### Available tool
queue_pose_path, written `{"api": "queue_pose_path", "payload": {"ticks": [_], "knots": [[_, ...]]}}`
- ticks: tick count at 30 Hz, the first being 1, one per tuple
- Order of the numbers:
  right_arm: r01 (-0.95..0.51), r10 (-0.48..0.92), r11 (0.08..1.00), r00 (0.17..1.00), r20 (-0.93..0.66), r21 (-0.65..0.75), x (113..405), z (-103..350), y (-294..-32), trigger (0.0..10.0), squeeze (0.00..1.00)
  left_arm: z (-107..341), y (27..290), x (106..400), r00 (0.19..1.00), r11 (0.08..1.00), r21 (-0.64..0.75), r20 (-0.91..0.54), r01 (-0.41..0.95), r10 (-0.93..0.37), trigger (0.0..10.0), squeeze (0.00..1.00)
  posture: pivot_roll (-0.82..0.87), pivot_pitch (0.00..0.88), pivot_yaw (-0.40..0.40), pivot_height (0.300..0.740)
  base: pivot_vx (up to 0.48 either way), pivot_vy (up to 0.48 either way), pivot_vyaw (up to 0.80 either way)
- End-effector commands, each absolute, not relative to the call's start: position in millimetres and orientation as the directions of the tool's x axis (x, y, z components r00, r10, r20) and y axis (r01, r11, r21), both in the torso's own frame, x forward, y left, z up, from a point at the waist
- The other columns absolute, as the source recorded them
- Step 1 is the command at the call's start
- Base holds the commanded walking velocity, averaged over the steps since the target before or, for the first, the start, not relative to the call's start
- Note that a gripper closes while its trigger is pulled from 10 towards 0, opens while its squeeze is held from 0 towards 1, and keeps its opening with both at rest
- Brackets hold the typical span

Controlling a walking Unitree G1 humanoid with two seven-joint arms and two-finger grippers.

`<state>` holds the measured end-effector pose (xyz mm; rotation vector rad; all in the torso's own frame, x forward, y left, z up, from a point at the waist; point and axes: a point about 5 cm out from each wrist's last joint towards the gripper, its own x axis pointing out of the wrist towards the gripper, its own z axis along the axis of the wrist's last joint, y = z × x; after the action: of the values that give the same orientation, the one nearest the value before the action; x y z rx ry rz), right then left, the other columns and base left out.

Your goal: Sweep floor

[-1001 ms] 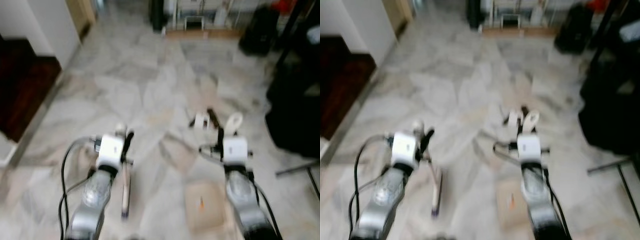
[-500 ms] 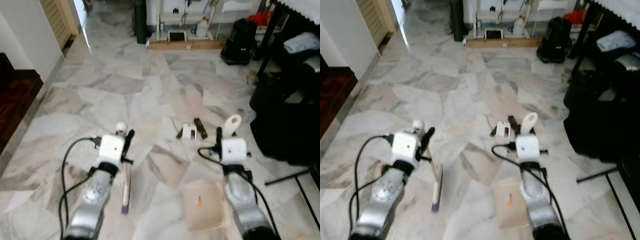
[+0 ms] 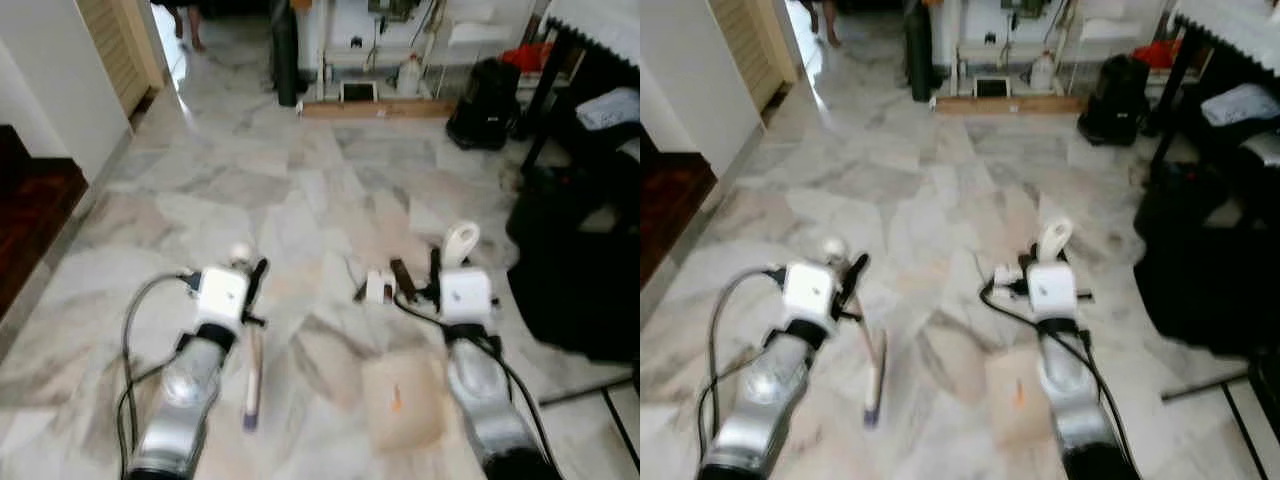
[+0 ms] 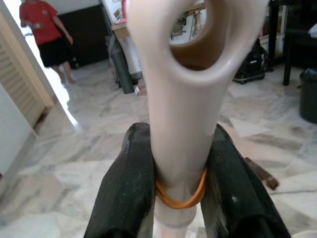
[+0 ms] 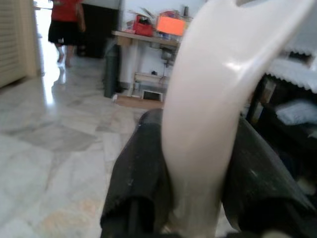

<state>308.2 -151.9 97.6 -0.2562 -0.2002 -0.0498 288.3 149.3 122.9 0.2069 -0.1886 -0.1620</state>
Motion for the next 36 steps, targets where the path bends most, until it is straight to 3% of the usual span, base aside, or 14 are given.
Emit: {"api": "queue_pose_path", "payload": {"ticks": [1,36], "knots": [[0.087,-0.028,0.966,0.971,0.236,-0.244,309.7,105.2,-155.7,10.0,0.0,130.5,144.8,287.6,0.959,0.961,0.235,0.208,0.143,-0.193,10.0,0.0,0.04,0.094,0.04,0.74,0.33,0.0,0.0],[0.094,-0.032,0.964,0.969,0.244,-0.247,313.3,108.8,-159.2,10.0,0.0,129.6,142.7,289.7,0.96,0.964,0.227,0.211,0.136,-0.185,10.0,0.0,0.04,0.071,0.024,0.74,0.332,0.0,0.0]]}}
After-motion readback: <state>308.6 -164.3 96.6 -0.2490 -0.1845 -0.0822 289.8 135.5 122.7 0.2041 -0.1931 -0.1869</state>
